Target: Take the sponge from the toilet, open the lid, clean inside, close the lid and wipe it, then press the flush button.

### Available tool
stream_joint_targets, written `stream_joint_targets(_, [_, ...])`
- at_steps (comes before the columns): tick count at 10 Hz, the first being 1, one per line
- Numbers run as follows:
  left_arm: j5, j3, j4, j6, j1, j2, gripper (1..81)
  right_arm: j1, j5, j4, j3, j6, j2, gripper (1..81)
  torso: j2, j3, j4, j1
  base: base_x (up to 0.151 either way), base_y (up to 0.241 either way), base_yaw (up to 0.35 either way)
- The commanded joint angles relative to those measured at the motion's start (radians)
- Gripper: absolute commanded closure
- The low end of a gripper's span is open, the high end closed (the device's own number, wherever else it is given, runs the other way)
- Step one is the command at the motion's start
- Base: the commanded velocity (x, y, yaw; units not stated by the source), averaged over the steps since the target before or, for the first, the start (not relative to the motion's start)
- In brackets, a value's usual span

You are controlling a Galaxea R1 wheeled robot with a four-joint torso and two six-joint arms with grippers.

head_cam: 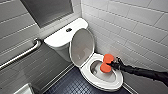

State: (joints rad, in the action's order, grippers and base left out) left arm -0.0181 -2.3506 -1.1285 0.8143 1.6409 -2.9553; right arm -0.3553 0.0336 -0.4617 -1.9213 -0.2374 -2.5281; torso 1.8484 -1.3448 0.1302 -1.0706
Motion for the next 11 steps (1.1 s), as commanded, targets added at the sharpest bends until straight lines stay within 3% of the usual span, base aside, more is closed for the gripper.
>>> stream_joint_targets(1, [0.053, 0.01, -0.004, -0.003, 0.055, -0.004, 1.0, 0.025, 0.028, -0.038, 0.108, -0.013, 0.111, 81.1, 0.0, 0.0, 0.0, 0.0, 0.0, 0.0, 0.0])
stream_joint_targets(11, [0.055, -0.062, -0.01, -0.017, 0.055, -0.068, 1.0, -0.273, 0.305, -0.051, 0.511, -0.01, 0.452, 81.1, 0.001, 0.0, 0.0, 0.0, 0.0, 0.0, 0.0])
